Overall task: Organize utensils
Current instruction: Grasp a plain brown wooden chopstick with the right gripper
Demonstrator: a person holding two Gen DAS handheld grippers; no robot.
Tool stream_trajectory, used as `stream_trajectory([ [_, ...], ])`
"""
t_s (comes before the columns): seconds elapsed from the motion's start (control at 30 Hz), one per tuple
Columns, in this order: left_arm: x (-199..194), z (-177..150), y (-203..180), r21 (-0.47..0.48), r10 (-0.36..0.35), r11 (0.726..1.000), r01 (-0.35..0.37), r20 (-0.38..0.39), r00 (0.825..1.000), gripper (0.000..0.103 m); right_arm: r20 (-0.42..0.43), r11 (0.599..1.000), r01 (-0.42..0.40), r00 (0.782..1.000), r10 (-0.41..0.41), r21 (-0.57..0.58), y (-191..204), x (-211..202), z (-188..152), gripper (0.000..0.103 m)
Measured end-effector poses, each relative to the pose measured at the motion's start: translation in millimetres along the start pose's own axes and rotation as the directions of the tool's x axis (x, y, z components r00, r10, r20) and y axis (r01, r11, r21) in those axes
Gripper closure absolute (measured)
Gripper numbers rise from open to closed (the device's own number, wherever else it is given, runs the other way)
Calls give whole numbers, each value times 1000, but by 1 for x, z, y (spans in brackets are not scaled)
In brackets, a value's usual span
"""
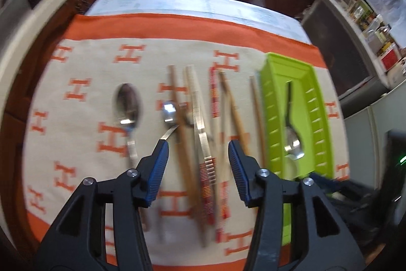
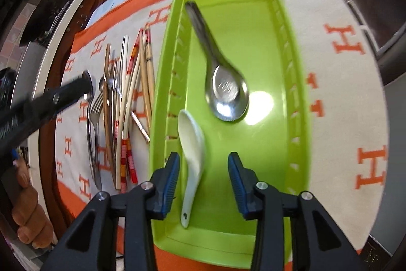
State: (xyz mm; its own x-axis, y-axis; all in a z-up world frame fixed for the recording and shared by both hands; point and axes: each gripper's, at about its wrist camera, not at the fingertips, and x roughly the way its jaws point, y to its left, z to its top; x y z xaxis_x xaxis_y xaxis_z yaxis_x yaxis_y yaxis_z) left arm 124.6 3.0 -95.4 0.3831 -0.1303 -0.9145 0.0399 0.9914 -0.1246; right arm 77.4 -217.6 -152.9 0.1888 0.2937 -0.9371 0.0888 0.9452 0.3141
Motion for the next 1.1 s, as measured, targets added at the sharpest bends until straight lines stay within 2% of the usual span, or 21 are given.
stream_trajectory([
  [0.23,-16,-23,32,-4,8,1000,-8,15,1000,57,111,997,71,991,-69,-15,16,-29,-4,64],
  [0.33,-20,-27,40,-2,-3,1000,3,24,1000,57,144,998,58,988,-53,-32,27,-36,-4,64],
  [0.37,-22,-28,43,-3,-8,1000,8,27,1000,57,151,998,52,987,-46,-38,32,-38,-3,65],
  [0.47,-23,-27,44,4,-15,1000,14,25,1000,57,163,997,44,986,-35,-57,46,-41,0,78],
  [0.5,-23,-25,44,10,-15,1000,15,25,1000,57,159,997,40,987,-29,-67,52,-41,3,81],
  [0.7,-22,-12,44,8,-34,999,34,33,999,57,96,997,61,994,-57,-39,77,-26,28,81],
  [0.9,-8,4,48,10,-32,999,32,-4,999,57,37,987,161,986,-161,5,87,4,62,81],
  [1.0,-2,7,53,-7,-46,999,46,-14,999,57,2,975,220,976,-220,18,84,20,78,81],
  [1.1,6,9,57,-22,-53,998,52,-30,998,57,-33,970,239,971,-237,47,78,33,87,84],
])
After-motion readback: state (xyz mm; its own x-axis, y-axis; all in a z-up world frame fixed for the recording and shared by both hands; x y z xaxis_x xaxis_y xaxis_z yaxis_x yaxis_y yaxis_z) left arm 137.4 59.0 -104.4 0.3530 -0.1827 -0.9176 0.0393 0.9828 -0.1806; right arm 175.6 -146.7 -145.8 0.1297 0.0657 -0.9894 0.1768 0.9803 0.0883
